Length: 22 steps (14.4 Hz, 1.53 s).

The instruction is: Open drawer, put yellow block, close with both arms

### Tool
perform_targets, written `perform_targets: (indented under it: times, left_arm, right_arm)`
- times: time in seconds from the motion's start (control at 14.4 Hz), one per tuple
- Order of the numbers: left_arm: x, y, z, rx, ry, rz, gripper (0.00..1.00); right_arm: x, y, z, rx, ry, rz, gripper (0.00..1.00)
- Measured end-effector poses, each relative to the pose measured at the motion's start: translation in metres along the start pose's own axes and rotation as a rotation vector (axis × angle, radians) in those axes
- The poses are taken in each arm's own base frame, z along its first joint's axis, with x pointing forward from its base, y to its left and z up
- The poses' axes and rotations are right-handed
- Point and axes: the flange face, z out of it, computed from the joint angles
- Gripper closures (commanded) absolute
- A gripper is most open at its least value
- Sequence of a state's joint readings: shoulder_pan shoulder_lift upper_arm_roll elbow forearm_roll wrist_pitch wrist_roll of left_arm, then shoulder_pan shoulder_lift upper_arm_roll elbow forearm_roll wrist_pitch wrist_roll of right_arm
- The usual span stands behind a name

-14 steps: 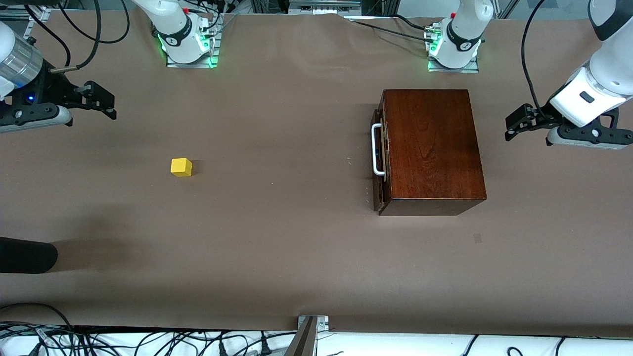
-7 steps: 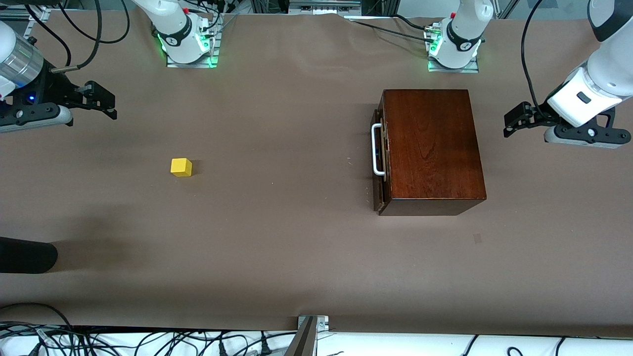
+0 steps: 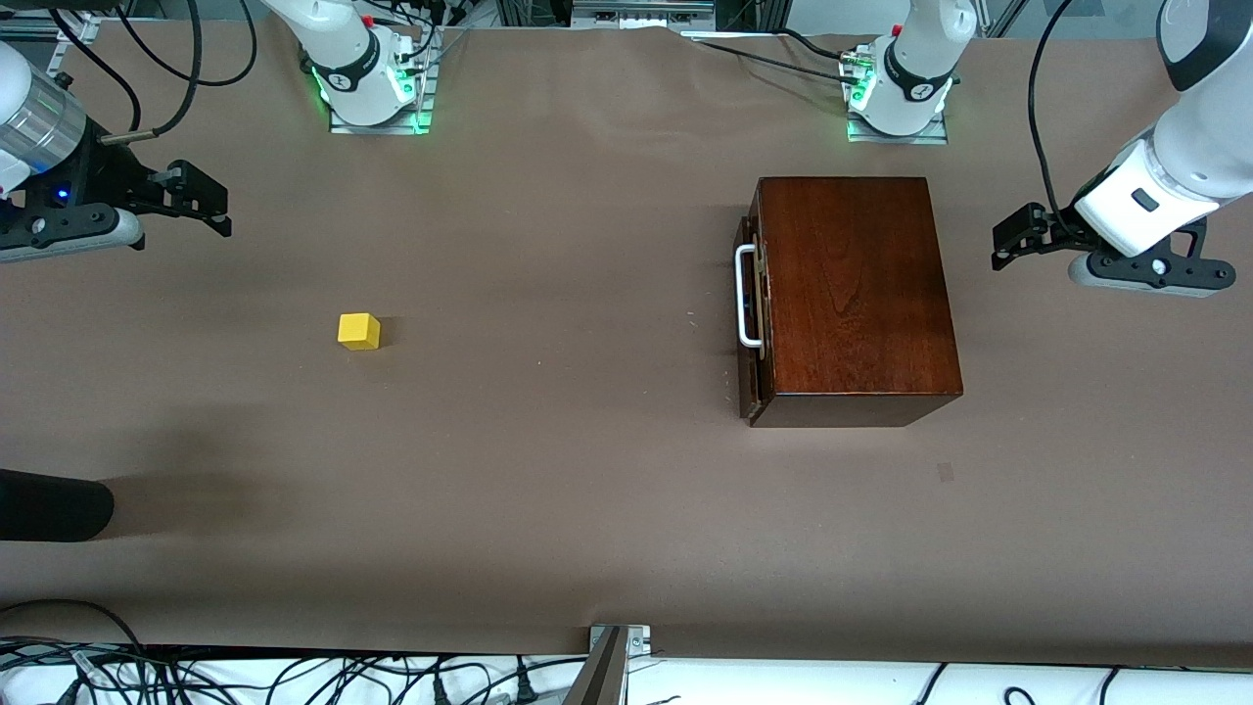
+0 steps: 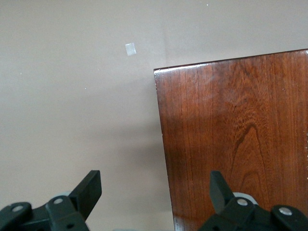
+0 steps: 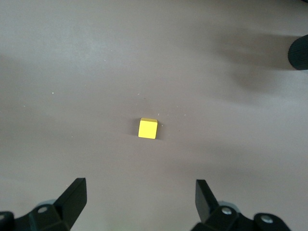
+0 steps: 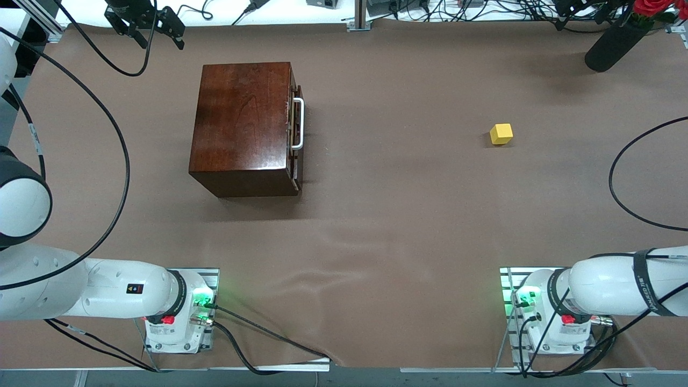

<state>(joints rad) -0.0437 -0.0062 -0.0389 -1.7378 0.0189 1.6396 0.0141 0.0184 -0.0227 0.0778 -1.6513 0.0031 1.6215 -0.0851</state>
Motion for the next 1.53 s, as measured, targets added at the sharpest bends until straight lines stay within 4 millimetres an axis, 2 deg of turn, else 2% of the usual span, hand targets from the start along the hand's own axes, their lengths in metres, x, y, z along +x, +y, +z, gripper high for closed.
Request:
perform_targets:
  times: [0.42,0.7,0.91,1.11,1.32,1.53]
  left_arm:
    - [-0.004,0.03,0.008,-0.037,-0.059,0.042,0.0]
    - [-0.002,0.086,0.02,-0.027,-0.08,0.121,0.0]
    - [0.0,0.148,0.028,-0.018,-0.09,0.078,0.0]
    - [-0.007,0.233,0.04,-0.02,-0.04,0.031,0.0]
    - [-0.021,0.309,0.065,0.074,0.031,0.041,0.0]
    - [-0.036,0.366,0.099,0.162,0.077,0.022,0.0]
  right_arm:
    - [0.0,0.0,0.0,0.0,0.0,0.0,0.0]
    - [0.0,0.0,0.0,0.0,0.0,0.0,0.0]
    - [0.0,0.0,0.0,0.0,0.0,0.0,0.0]
    - [0.0,0.0,0.0,0.0,0.0,0.0,0.0]
    - [0.0,0.0,0.0,0.0,-0.001,-0.001,0.0]
    - [0.0,0.0,0.0,0.0,-0.001,0.0,0.0]
